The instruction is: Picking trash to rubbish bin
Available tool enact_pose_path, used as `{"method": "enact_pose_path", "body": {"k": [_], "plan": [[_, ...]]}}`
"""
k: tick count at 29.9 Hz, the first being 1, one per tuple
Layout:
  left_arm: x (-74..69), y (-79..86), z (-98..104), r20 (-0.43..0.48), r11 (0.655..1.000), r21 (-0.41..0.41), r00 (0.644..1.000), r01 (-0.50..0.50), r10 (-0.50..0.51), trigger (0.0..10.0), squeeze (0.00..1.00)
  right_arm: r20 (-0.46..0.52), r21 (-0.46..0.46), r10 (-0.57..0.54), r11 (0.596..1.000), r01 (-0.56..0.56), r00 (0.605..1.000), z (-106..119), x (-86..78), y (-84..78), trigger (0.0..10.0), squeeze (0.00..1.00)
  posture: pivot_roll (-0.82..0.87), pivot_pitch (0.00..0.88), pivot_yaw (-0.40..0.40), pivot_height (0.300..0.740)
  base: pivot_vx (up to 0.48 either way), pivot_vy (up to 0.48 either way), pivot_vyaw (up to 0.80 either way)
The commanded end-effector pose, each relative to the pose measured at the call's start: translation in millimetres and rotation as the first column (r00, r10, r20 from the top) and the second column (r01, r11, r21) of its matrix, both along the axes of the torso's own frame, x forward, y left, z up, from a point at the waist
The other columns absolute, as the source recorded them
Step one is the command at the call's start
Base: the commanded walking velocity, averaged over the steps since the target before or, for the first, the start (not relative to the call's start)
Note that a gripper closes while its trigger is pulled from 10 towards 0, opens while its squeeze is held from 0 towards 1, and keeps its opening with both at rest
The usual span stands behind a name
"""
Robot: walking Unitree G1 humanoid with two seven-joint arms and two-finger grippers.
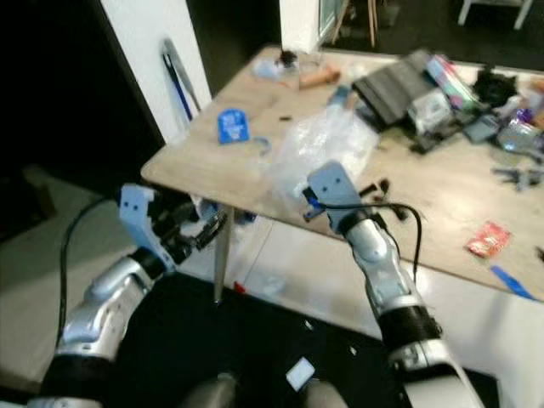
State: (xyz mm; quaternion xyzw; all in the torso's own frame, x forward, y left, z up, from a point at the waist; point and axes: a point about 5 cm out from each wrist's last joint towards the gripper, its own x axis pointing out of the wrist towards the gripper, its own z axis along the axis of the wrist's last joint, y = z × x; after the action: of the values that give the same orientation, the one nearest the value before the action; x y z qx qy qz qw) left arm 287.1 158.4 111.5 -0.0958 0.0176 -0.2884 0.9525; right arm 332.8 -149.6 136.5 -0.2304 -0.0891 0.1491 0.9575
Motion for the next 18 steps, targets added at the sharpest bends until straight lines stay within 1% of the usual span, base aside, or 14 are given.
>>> {"method": "enact_pose_path", "body": {"k": [1,2,4,5,6,7,8,9,10,11,13,16,17,18], "plan": [[-0.8,0.9,-2.5,-0.013,1.000,0.019,1.000,0.002,-0.002,10.0,0.00,0.003,-0.008,0.004,1.000,-0.004,1.000,-3.5,-1.9,3.0,10.0,0.00,-0.13,0.000,0.014,0.740,-0.442,0.000,0.00],[-0.8,0.9,-2.5,-0.013,1.000,0.019,1.000,0.002,-0.002,10.0,0.00,0.003,-0.008,0.004,1.000,-0.004,1.000,-3.5,-1.9,3.0,10.0,0.00,-0.13,0.000,0.014,0.740,-0.442,0.000,0.00],[-0.5,1.0,-2.4,-0.011,1.000,0.016,1.000,-0.003,0.003,10.0,0.00,0.093,-0.066,-0.046,0.996,0.052,0.995,6.4,-0.7,-2.4,10.0,0.00,-0.13,0.000,0.014,0.740,-0.416,0.000,0.00],[-0.5,1.0,-2.4,-0.011,1.000,0.016,1.000,-0.003,0.003,10.0,0.00,0.093,-0.066,-0.046,0.996,0.052,0.995,6.4,-0.7,-2.4,10.0,0.00,-0.13,0.000,0.014,0.740,-0.394,0.000,0.00],[-0.2,1.3,-2.1,-0.010,1.000,0.013,1.000,-0.009,0.009,10.0,0.00,0.158,-0.129,-0.055,0.989,0.076,0.986,14.0,0.0,-4.2,10.0,0.00,-0.13,0.000,0.013,0.740,-0.244,0.000,0.00],[0.0,1.5,-1.9,-0.009,1.000,0.011,1.000,-0.012,0.012,10.0,0.00,0.238,-0.210,-0.058,0.972,0.109,0.970,24.4,1.1,-5.6,10.0,0.00,-0.13,0.000,0.014,0.740,0.000,0.000,0.00],[0.1,1.6,-1.8,-0.008,1.000,0.011,1.000,-0.014,0.014,10.0,0.00,0.312,-0.263,-0.058,0.954,0.145,0.948,36.2,2.4,-7.3,10.0,0.00,-0.13,0.000,0.014,0.740,0.000,0.000,0.00],[0.1,1.7,-1.7,-0.007,1.000,0.012,1.000,-0.015,0.015,10.0,0.00,0.356,-0.290,-0.056,0.942,0.168,0.933,43.8,3.1,-8.3,10.0,0.00,-0.13,0.000,0.014,0.740,0.000,0.000,0.00],[0.4,1.5,-1.6,-0.006,1.000,0.012,1.000,-0.014,0.014,10.0,0.00,0.453,-0.325,-0.050,0.920,0.217,0.890,65.0,4.7,-10.4,10.0,0.00,-0.14,0.000,0.016,0.740,0.000,0.000,0.00],[0.5,1.5,-1.6,-0.005,1.000,0.012,1.000,-0.014,0.014,10.0,0.00,0.473,-0.331,-0.047,0.916,0.227,0.880,69.5,4.8,-10.7,10.0,0.00,-0.14,0.000,0.016,0.740,0.000,0.000,0.00],[1.0,1.2,-1.6,-0.005,1.000,0.011,1.000,-0.013,0.013,10.0,0.00,0.567,-0.363,-0.005,0.896,0.256,0.823,93.0,2.9,-6.7,10.0,0.00,-0.14,0.000,0.017,0.740,0.000,0.000,0.00],[1.4,0.8,-1.6,-0.004,1.000,0.011,1.000,-0.012,0.012,10.0,0.00,0.590,-0.355,0.012,0.902,0.246,0.807,102.9,1.7,-1.3,10.0,0.00,-0.14,0.000,0.016,0.740,0.000,0.000,0.00],[1.5,0.6,-1.4,-0.003,1.000,0.010,1.000,-0.012,0.012,10.0,0.00,0.600,-0.349,0.026,0.908,0.233,0.799,107.1,0.5,3.4,10.0,0.00,-0.14,0.000,0.015,0.740,0.000,0.000,0.00],[1.5,0.6,-1.4,-0.003,1.000,0.010,1.000,-0.012,0.012,10.0,0.00,0.600,-0.349,0.026,0.908,0.233,0.799,107.1,0.5,3.4,10.0,0.00,-0.14,0.000,0.015,0.740,0.000,0.000,0.00]]}}
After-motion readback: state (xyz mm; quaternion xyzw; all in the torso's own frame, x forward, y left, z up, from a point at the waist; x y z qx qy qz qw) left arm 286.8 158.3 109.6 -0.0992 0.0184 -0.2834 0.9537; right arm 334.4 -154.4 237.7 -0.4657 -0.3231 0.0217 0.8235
